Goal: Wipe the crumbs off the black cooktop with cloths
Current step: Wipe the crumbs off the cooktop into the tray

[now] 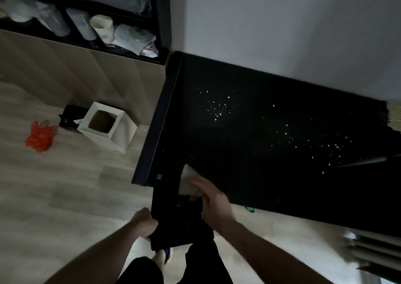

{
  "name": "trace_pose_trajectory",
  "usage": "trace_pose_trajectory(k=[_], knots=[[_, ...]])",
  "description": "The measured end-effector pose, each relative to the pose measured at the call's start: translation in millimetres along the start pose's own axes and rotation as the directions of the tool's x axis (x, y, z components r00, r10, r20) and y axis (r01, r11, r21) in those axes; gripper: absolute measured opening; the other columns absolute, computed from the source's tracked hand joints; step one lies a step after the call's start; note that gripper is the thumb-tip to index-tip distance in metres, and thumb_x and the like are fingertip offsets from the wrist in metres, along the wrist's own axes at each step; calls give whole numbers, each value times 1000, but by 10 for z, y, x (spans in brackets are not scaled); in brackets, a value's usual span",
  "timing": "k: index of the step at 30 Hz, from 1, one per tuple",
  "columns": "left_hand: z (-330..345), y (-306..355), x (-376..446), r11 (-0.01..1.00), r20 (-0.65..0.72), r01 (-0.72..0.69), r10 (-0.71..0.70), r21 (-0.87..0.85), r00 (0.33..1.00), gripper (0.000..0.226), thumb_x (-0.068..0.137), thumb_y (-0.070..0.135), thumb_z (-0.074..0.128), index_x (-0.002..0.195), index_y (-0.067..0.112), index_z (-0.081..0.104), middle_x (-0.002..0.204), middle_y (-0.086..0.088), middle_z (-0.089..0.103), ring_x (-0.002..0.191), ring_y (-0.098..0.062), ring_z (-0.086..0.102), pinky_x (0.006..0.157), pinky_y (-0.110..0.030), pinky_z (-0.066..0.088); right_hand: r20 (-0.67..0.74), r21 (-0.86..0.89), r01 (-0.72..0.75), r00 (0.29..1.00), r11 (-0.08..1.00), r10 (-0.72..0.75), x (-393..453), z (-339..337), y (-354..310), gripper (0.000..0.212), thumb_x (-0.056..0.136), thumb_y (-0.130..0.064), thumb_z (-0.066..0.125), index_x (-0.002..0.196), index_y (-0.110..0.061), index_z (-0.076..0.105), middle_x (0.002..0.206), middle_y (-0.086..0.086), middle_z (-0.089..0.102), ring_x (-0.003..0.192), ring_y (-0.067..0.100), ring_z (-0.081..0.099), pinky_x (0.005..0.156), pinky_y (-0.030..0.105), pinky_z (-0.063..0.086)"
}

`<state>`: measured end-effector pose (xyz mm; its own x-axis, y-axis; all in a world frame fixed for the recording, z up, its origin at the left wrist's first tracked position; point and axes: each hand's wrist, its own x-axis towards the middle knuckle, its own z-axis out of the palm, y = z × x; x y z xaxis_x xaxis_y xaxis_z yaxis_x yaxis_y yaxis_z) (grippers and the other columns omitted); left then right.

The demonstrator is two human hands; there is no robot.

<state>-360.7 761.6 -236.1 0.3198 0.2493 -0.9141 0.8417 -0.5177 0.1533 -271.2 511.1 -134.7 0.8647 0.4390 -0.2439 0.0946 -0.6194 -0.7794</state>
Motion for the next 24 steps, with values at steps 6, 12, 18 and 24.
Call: trace_pose_trajectory(k=[6, 12, 18, 24], knots=[[30, -36, 36, 1000, -8, 18, -18, -4, 1000, 39, 68, 21, 51, 98, 3, 67, 94, -16, 74, 83, -33, 75, 72, -44, 66, -228, -56, -70, 972, 996, 56, 1002, -868, 113, 63, 95, 13, 46, 141, -24, 67, 158, -4, 55, 143, 9, 52, 121, 25, 39], [29, 91, -83, 998, 11, 66, -66, -23, 998, 35, 68, 15, 51, 95, 2, 69, 90, -14, 75, 81, -30, 76, 71, -41, 66, -254, -218, -146, 963, 965, 88, 1969, -1378, 285, 60, 99, 8, 42, 151, -20, 56, 167, 0, 43, 152, 16, 43, 122, 22, 30], [-42, 293, -279, 996, 0, 86, -86, -36, 996, 20, 75, 8, 51, 84, 6, 68, 74, -4, 71, 64, -17, 71, 52, -25, 59, -128, -367, -230, 972, 901, 197, 2667, -1348, 444, 66, 104, -10, 51, 163, -35, 34, 176, -9, 19, 164, 30, 16, 133, 55, 15], [-34, 268, -293, 997, -31, 76, -76, -5, 997, 22, 77, 13, 53, 90, 9, 70, 86, -8, 75, 82, -22, 73, 68, -29, 60, 28, -522, -175, 975, 835, 222, 2535, -945, 391, 61, 108, -55, 33, 166, -37, 24, 178, -12, 2, 165, 25, -6, 129, 59, -6]])
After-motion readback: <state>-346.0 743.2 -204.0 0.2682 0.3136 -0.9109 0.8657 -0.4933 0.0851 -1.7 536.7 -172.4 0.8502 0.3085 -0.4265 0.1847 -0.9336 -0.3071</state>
